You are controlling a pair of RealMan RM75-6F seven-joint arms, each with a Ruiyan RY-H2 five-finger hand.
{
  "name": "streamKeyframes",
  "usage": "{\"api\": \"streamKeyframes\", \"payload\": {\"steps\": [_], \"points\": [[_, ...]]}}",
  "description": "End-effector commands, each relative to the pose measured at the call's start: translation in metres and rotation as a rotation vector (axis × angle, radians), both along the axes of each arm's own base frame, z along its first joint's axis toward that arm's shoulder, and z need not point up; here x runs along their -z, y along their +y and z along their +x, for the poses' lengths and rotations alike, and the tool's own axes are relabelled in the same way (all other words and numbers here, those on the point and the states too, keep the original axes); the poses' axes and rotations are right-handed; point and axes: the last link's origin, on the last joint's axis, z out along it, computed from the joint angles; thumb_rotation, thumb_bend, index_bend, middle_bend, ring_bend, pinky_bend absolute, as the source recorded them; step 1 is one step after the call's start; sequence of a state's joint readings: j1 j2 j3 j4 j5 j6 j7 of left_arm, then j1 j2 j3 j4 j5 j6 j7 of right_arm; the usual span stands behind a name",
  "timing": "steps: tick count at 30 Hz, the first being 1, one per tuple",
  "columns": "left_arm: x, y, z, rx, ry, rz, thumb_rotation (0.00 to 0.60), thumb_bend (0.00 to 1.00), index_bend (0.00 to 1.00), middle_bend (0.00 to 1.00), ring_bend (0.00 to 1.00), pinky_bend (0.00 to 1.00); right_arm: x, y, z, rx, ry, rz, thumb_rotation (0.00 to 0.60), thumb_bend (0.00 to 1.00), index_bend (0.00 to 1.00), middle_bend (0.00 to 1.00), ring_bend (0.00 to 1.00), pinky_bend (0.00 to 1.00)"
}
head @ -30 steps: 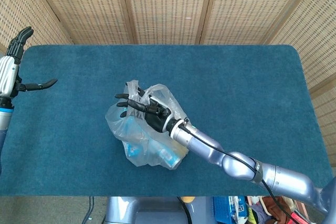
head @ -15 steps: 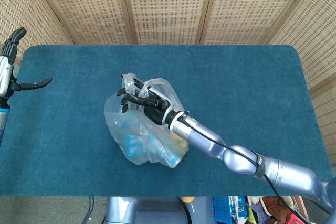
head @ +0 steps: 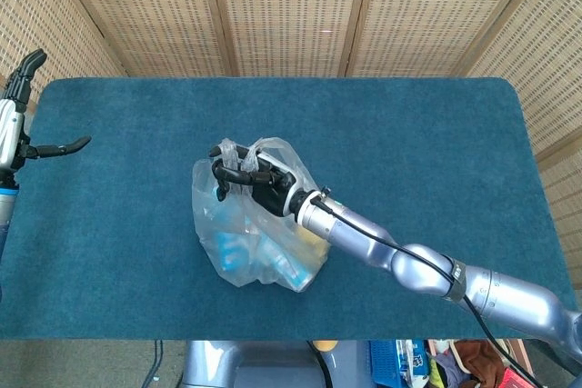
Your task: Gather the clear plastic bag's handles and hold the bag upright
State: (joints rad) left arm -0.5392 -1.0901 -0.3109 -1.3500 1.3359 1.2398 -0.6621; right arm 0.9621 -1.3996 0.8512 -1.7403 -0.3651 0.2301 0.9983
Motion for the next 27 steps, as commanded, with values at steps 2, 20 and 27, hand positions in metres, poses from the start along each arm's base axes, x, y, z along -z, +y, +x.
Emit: {"api": "streamKeyframes", "payload": {"steps": [2,20,27], "points": [[-0.001,-0.001,-0.003,-0.007,-0.004,0.001,0.600,0.01,0.00,0.00,0.00,0.00,-0.003,-0.005,0.001,-0.002,0.015,-0.015,0.600,0.25,0.54,0.70,0.76,0.65],[-0.009,-0.032,-0.032,-0.058,0.080,0.034,0.600,0.05,0.00,0.00,0.00,0.00,-0.030,-0.017,0.007,-0.032,0.121,-0.129,0.600,0.92,0.67,0.83,0.91,0.77],[-0.009,-0.063,-0.061,-0.213,0.178,0.002,0.600,0.06,0.00,0.00,0.00,0.00,-0.041,-0.016,0.012,-0.057,0.143,-0.161,0.600,1.00,0.67,0.84,0.91,0.77]]}}
